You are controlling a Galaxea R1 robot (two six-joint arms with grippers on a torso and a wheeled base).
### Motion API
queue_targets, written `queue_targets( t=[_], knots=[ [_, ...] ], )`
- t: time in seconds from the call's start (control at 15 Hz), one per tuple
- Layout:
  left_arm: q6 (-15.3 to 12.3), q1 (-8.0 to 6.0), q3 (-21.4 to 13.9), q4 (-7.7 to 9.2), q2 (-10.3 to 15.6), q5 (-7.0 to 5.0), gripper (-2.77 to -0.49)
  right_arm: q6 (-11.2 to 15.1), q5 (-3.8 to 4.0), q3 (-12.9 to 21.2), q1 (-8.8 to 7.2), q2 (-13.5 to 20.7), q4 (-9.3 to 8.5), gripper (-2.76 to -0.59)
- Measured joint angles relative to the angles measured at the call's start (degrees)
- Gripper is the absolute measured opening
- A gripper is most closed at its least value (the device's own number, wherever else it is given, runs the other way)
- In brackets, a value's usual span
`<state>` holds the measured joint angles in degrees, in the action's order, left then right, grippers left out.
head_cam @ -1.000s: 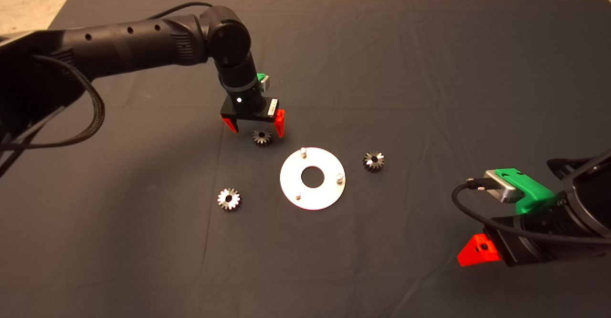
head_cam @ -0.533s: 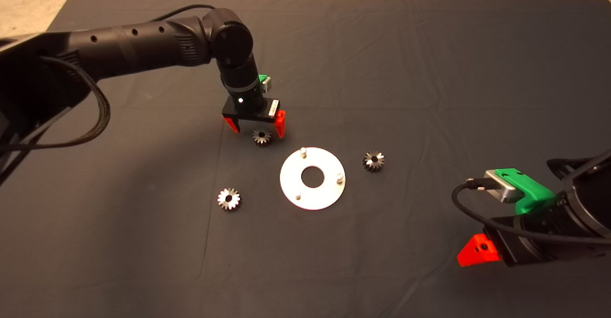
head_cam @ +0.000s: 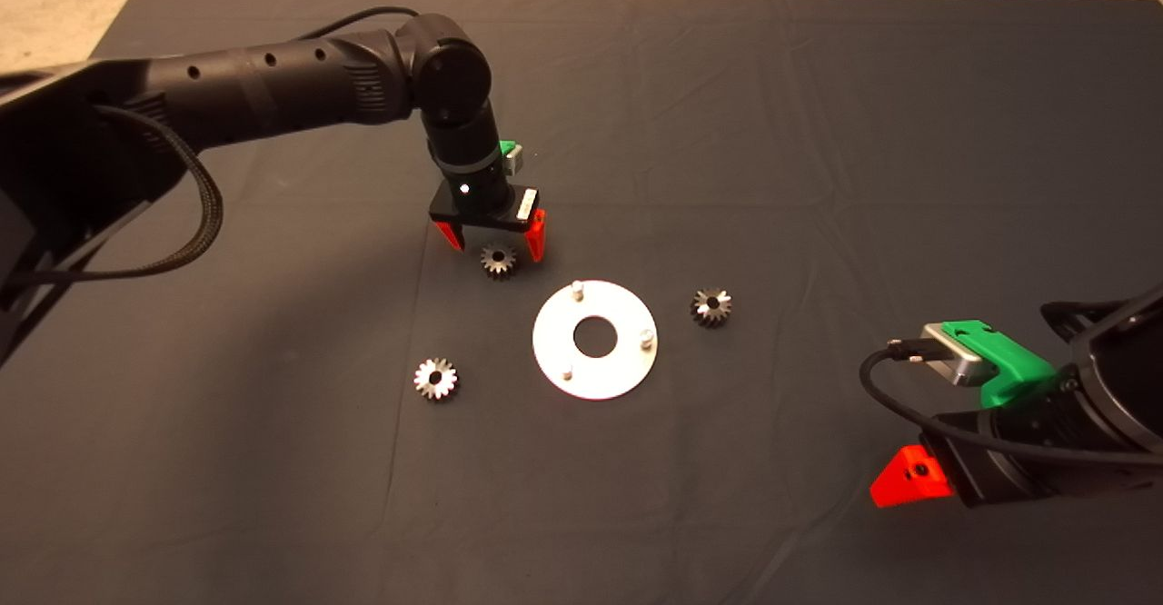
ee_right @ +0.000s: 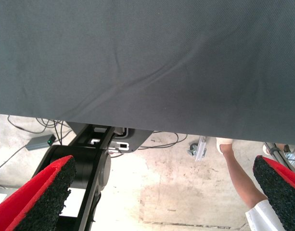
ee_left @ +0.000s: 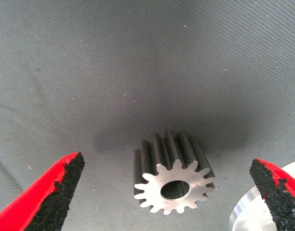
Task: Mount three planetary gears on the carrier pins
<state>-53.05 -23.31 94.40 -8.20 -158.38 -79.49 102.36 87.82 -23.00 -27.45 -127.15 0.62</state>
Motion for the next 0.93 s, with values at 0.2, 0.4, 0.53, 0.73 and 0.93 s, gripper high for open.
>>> queue_targets(
  t=[0.2, 0.4, 0.53, 0.73, 0.93],
  knots=[
    [0.0, 0.00, 0.0, 0.00, -0.1, -1.47, -0.90, 0.0, 0.00, 0.0, 0.00, 0.0, 0.00, -0.61],
    [0.0, 0.62, 0.0, -0.02, -0.2, -2.61, -1.03, 0.0, 0.02, 0.0, 0.00, 0.0, 0.00, -0.61],
    [0.1, 1.42, 0.0, -0.12, -0.2, -2.62, -1.03, 0.0, 0.02, 0.0, 0.00, 0.0, 0.00, -0.61],
    [0.1, 1.40, 0.0, -0.06, -0.2, -2.67, -1.03, 0.0, 0.02, 0.0, 0.00, 0.0, 0.00, -0.61],
    [0.1, 1.40, 0.0, -0.06, -0.3, -2.65, -1.03, 0.0, 0.02, 0.0, 0.00, 0.0, 0.00, -0.61]
  ],
)
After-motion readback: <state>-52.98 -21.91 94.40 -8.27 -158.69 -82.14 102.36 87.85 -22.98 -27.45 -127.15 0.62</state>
